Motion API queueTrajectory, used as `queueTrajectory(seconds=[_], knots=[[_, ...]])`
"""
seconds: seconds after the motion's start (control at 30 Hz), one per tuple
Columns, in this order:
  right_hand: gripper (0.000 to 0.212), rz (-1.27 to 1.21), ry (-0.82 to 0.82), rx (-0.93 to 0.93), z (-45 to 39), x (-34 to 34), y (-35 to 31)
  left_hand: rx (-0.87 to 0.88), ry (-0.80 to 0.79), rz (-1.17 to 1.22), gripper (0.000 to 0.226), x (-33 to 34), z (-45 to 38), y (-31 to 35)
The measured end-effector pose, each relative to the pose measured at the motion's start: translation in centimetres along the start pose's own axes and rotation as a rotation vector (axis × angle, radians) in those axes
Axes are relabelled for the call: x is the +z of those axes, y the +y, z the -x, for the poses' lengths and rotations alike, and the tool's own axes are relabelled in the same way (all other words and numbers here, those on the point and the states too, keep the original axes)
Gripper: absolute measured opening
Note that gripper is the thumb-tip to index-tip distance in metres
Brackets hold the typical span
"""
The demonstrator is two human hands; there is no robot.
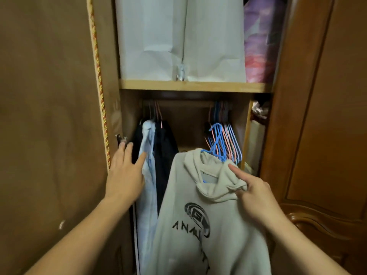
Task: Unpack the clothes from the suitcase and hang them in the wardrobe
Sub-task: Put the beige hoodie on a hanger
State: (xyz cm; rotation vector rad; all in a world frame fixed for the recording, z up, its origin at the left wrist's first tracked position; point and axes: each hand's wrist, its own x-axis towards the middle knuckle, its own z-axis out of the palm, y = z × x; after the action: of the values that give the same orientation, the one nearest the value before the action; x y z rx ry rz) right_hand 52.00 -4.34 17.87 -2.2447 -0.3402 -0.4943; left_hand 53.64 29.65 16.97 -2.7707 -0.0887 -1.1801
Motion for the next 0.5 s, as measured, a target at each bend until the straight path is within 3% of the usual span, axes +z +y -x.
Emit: queueTrajectory(seconds=[0.23,0.4,0.5], knots=[[0.09,0.211,-0.049,-0.05,-2.0,-1.3,2.2,0.032,0.004,-0.095,0.057,1.9,-0.6,-0.3],[0.074,0.162,-0.04,-0.04,-2.0,3.7,1.8,0.04,-0.088,-0.15,0.058,3.1,-1.8,0.6],[0.068,0.067,0.057,-0.106,-2.4,4.5,1.0,0.093,-0.022,-0.204,0.058,2.3,-3.4,-0.2]])
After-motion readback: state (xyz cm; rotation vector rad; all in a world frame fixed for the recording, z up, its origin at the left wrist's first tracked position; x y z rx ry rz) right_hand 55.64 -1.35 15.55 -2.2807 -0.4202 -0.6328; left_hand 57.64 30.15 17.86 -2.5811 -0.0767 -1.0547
